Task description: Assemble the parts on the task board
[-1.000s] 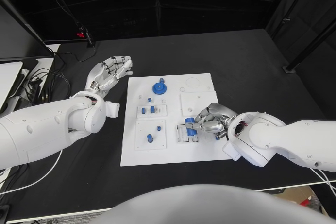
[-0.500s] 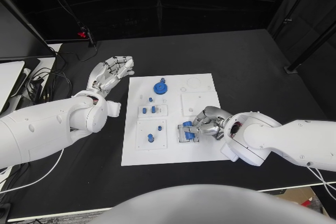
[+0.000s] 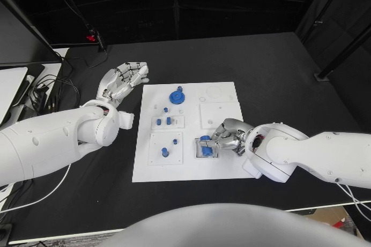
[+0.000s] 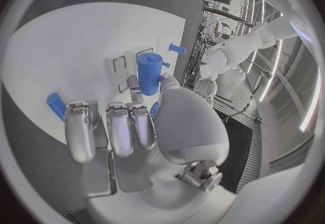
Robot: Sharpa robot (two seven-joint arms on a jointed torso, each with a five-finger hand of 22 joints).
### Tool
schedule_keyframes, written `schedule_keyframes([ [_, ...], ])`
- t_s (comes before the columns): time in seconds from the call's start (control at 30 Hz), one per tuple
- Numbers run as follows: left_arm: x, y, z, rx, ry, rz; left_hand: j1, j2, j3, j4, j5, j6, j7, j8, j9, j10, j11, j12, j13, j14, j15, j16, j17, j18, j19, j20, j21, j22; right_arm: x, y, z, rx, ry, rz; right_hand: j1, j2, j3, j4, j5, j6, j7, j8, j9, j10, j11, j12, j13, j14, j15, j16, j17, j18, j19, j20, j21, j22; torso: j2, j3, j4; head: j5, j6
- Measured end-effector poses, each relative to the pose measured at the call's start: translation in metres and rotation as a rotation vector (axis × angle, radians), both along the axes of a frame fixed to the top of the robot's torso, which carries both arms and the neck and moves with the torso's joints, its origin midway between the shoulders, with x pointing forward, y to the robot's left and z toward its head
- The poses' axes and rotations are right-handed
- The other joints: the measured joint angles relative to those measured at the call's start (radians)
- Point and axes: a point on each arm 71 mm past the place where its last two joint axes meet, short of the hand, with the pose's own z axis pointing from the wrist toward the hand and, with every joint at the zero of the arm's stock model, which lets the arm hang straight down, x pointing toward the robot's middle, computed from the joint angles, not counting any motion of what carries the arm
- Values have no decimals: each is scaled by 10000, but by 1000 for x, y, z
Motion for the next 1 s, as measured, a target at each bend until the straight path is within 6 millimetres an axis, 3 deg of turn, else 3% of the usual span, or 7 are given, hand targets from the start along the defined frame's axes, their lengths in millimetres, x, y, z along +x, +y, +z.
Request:
schedule_keyframes([
  [0.23,0,0,0,-1,1,-3,0,0,0,0,42,0,0,0,0,0,0,42,0,0,0,0,0,0,0,0,0,1,1,0,-1,-91,68,44,-105,1,-293,-39,-477,214,-242,-78,40,22,23,0,0,0,0,0,-1,1,0,0,0,1,-1,-8,-1,0,0],
  [0.7,0,1,0,2,2,6,3,-3,0,0,42,0,0,0,0,0,0,42,1,0,0,0,-12,0,0,0,0,-12,2,2,-1,-319,-35,269,-148,-42,-401,-11,-630,220,-248,-126,72,22,23,0,0,0,0,0,-2,0,0,0,0,0,-12,-4,-8,34,0],
  [1.0,0,1,0,1,7,5,3,-3,0,0,42,0,0,0,0,0,0,42,-8,0,0,-1,-20,1,0,0,0,-12,3,3,-1,-413,-102,334,-564,-91,-953,13,-1409,275,-302,-191,131,21,22,0,0,0,0,0,-2,0,0,0,0,0,-9,-5,-12,35,0],
])
